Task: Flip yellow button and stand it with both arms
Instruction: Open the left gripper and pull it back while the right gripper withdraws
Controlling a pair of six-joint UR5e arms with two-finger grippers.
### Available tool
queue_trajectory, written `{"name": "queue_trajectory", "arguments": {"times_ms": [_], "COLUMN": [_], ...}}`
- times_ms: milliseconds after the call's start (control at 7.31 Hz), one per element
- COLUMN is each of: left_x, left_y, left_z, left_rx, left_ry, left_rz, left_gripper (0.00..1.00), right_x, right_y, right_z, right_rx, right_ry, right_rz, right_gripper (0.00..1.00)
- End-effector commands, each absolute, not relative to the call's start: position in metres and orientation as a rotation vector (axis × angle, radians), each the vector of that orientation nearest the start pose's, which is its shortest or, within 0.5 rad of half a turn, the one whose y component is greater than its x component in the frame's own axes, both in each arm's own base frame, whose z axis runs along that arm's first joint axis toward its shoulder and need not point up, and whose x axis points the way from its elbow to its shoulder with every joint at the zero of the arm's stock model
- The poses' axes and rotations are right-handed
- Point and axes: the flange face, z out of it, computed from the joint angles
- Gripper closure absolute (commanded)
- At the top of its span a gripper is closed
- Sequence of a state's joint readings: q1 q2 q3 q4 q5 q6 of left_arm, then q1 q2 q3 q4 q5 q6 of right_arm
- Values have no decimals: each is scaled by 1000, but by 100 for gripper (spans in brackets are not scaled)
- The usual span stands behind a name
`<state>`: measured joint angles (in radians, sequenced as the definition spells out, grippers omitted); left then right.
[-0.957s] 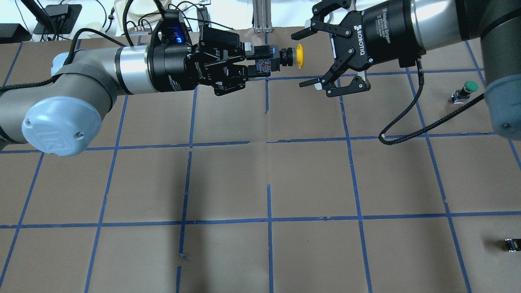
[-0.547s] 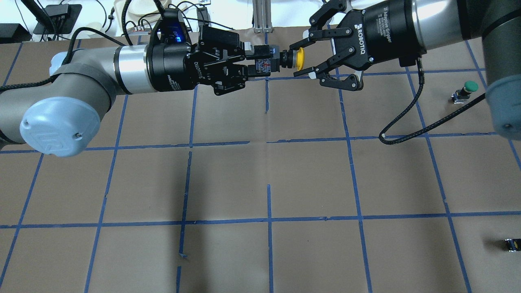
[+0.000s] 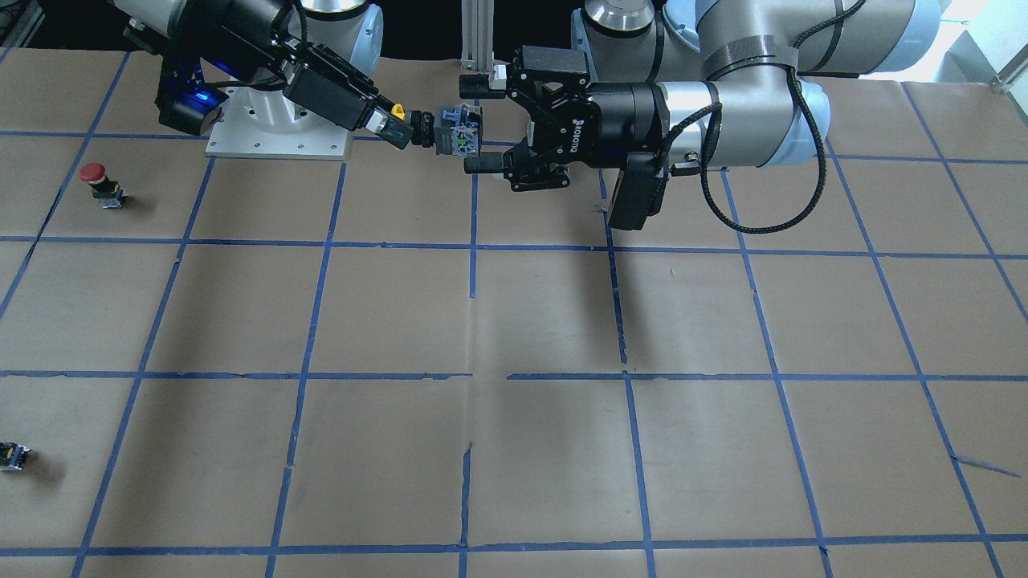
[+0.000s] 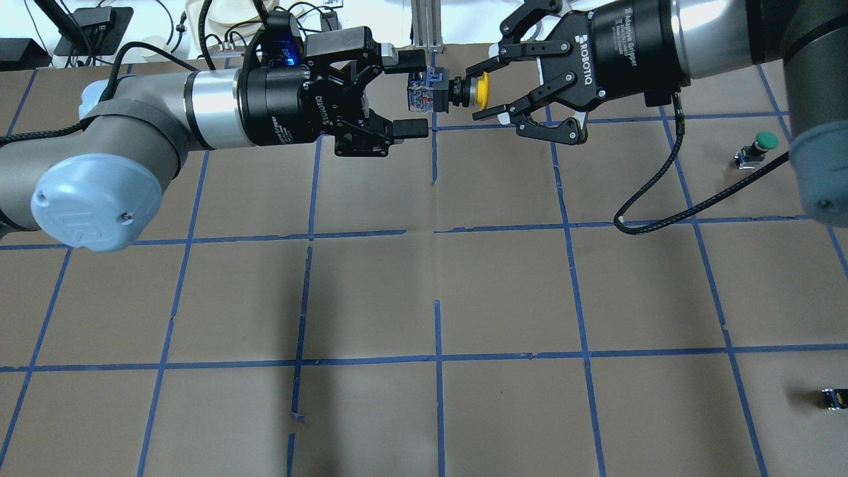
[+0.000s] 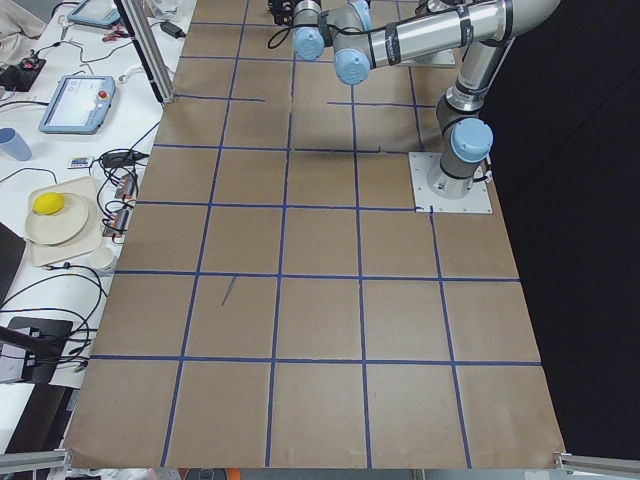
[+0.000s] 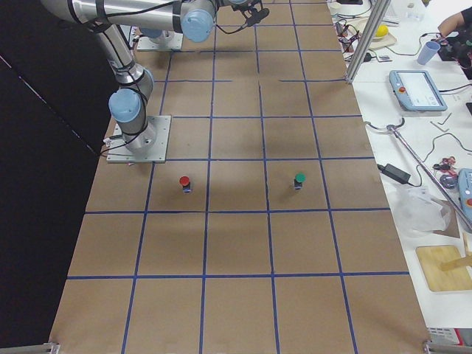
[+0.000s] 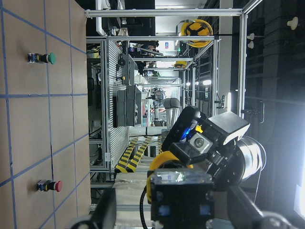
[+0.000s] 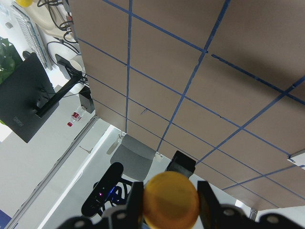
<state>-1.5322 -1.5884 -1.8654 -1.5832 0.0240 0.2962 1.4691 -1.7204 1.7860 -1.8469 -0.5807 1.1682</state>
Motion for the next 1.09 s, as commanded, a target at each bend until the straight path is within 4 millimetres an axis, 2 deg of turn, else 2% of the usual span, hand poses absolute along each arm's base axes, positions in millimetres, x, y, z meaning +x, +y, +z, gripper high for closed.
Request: {"name": "queue_trajectory", "arguments": {"times_ms": [0, 274, 410, 684, 821, 957], "left_x": [-212, -194, -176, -152, -133, -125], "left_y": [-484, -488, -495, -524, -540, -541], "left_z": [429, 411, 403, 392, 397, 404], "left_rx": [17, -24, -21, -70, -114, -141], "left_ry": [-1656, -2018, -2196, -2495, -2739, -2875], "left_rz": [12, -12, -10, -13, 14, 23], "left_gripper": [0, 0, 0, 0, 0, 0], "right_x": [145, 103, 88, 45, 16, -9], "right_y": [-465, -472, -472, -467, -462, -455], "right_z": [520, 503, 492, 469, 454, 431], "right_rx": [1161, 1056, 924, 517, 278, 60], "right_ry": [1892, 2110, 2279, 2583, 2677, 2736], "right_rz": [269, 55, -41, -135, -156, -169], "right_gripper": [87, 87, 87, 88, 90, 92]}}
